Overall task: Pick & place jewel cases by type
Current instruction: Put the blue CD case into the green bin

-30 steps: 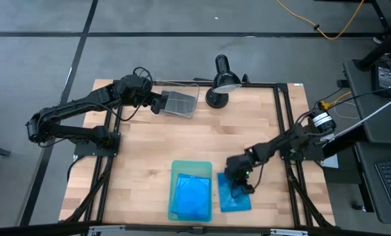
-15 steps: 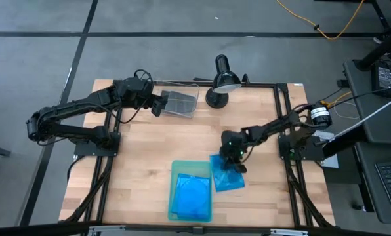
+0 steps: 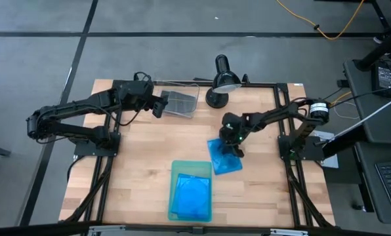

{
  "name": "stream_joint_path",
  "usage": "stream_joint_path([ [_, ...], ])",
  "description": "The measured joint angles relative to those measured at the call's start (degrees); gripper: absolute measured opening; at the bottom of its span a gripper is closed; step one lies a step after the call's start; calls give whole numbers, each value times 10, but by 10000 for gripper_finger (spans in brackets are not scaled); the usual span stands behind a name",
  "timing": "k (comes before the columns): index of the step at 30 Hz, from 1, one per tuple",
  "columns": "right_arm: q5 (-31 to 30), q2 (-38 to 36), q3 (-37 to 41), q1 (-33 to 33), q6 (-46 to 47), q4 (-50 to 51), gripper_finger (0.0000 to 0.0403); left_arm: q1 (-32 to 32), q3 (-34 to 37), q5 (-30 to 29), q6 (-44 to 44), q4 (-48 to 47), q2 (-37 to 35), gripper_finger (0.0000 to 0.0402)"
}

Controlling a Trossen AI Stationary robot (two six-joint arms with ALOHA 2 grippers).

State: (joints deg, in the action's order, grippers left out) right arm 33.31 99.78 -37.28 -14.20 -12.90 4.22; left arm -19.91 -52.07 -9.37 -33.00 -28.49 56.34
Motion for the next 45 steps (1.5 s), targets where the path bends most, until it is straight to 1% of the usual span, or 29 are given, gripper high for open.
stream_joint_path([
  [9, -78, 4, -73, -50, -89, 69, 6, 12, 0, -44, -10, 0, 0, 175],
  [14, -93, 6, -104, -69, -105, 76, 6, 12, 0, -60, -19, 0, 0, 175],
  [18, -112, 7, -120, -72, -116, 73, 6, 12, 0, -66, -24, 1, 0, 175],
  [21, -114, 7, -121, -71, -113, 55, 6, 12, 0, -70, -24, 1, 0, 175],
  [26, -108, 9, -122, -63, -69, 17, 6, 12, 0, -78, -24, 1, 0, 175],
  [30, -105, 11, -123, -36, -48, -16, 6, 12, 0, -81, -23, 1, 0, 175],
  [32, -113, 10, -133, -20, -41, -10, 6, 12, 0, -80, -23, 1, 0, 175],
  [35, -127, 5, -158, -5, -54, 31, 6, 12, 0, -80, -23, 0, 0, 175],
  [39, -159, -9, -187, -2, -76, 147, 6, 12, 0, -81, -34, -3, 1, 175],
  [42, -199, -36, -186, -2, -89, 222, 6, 12, 0, -81, -53, -24, 9, 175],
  [45, -238, -76, -164, -5, -92, 283, 6, 21, 0, -83, -70, -43, 28, 175],
])
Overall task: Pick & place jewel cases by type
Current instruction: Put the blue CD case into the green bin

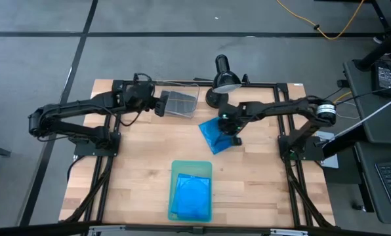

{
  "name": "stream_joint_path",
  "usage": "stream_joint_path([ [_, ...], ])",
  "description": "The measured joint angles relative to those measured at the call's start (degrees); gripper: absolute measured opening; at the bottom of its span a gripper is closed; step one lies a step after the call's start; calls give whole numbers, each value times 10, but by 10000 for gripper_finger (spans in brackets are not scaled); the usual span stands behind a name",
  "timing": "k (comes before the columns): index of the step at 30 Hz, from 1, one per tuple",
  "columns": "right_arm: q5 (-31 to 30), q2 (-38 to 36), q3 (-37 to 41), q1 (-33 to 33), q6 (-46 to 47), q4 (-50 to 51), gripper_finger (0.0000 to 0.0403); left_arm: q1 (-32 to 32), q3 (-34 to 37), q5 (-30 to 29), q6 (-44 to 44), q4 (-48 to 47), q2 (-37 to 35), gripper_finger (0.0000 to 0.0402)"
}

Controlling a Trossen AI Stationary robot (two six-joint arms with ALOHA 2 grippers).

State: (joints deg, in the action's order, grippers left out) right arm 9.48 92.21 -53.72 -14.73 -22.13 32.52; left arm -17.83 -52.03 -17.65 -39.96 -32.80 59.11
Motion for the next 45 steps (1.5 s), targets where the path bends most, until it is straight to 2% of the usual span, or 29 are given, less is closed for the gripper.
stream_joint_path([
  [7, -65, -92, 97, -35, 24, 16, 6, 54, 0, -5, -37, -4, 79, 175],
  [14, -75, -78, 164, -73, -4, -30, 6, 88, 1, -2, -78, 36, 172, 175],
  [19, -68, -67, 170, -77, -21, -50, 6, 102, 1, 25, -106, 74, 214, 175],
  [25, -44, -63, 164, -77, -40, -86, 6, 121, 1, 26, -133, 72, 253, 175],
  [30, 14, -55, 161, -76, -35, -154, 6, 131, 1, 27, -155, 76, 285, 175],
  [34, 37, -25, 157, -69, -16, -189, 6, 134, 1, 43, -165, 72, 299, 175],
  [45, 63, 51, 91, -31, -9, -192, 6, 134, 1, 57, -167, 72, 301, 175],
])
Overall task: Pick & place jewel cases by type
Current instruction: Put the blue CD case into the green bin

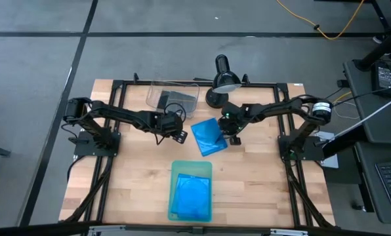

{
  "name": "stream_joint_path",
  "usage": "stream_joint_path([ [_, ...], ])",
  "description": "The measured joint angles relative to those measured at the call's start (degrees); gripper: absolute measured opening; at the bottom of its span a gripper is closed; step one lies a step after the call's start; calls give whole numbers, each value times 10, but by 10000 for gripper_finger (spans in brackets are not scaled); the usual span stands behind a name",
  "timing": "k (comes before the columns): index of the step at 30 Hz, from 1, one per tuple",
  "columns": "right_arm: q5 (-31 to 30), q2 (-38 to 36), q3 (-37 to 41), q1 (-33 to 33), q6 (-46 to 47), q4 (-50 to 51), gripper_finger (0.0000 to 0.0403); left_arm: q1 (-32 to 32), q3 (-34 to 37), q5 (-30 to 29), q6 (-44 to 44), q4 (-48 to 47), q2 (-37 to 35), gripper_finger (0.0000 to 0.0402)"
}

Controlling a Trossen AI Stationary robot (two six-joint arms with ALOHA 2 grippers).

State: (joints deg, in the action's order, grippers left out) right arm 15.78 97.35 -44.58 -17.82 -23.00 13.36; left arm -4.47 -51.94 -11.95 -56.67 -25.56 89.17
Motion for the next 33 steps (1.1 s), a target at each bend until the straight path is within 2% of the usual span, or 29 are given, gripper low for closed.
stream_joint_path([
  [4, 6, 10, -16, 7, 0, -3, 6, 0, 2, 15, -2, 2, 0, 175],
  [8, 6, 13, -17, 17, 0, -9, 6, -1, 43, 61, -32, 51, -1, 175],
  [15, 5, 13, -17, 34, 13, -13, 6, 5, 161, 142, -144, 295, -1, 177],
  [17, 4, 13, -17, 40, 20, -19, 6, 9, 187, 146, -170, 371, -1, 179],
  [21, 9, 14, -16, 51, 36, -34, 6, 12, 221, 133, -211, 451, -1, 183],
  [27, 8, 13, -16, 61, 48, -53, 6, 14, 235, 134, -224, 481, -1, 192],
  [33, 6, 13, -16, 61, 50, -65, 6, 4, 235, 134, -219, 468, -1, 203],
])
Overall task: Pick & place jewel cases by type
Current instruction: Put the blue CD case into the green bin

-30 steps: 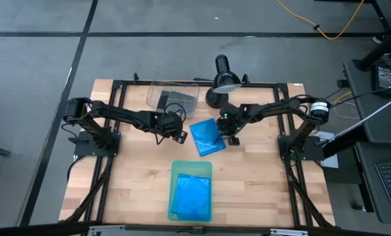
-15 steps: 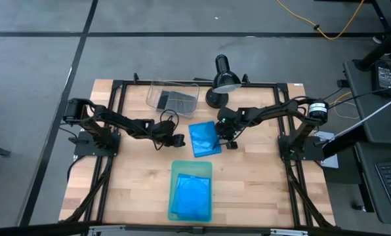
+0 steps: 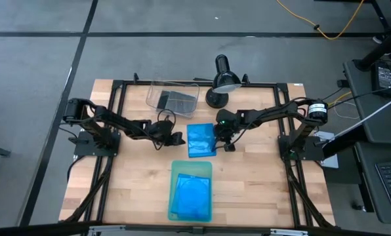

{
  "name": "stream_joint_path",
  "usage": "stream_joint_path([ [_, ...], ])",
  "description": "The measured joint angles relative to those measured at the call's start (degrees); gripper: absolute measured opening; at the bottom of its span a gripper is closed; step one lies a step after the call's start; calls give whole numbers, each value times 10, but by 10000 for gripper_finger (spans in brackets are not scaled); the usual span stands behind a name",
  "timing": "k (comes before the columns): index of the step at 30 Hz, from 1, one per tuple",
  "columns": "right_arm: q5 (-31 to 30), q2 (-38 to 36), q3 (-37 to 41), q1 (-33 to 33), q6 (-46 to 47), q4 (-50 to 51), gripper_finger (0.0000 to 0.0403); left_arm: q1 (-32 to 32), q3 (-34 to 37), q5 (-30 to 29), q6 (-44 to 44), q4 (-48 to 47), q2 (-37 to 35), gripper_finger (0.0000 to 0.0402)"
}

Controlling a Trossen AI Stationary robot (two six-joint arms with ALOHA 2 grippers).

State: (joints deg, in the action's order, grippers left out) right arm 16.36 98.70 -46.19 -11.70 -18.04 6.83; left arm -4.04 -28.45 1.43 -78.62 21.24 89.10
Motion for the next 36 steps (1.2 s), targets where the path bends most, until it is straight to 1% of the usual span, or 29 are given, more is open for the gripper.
stream_joint_path([
  [5, 0, 7, 0, 0, 0, -5, 6, -21, 0, 4, 21, -24, 0, 205],
  [13, 17, 42, -3, -2, 12, -15, 6, -48, 1, 6, 36, -22, 0, 206],
  [21, 21, 47, -2, -1, 12, -40, 6, -52, 1, 0, 29, -23, 1, 206],
  [29, 21, 48, -1, -1, -2, -43, 6, -51, 1, -9, 26, -32, 5, 206],
  [32, 21, 48, -1, -1, -3, -45, 6, -51, 0, -10, 13, -4, 27, 205],
  [36, 21, 48, -1, -1, -4, -46, 6, -52, -2, 2, -9, 82, 76, 206],
])
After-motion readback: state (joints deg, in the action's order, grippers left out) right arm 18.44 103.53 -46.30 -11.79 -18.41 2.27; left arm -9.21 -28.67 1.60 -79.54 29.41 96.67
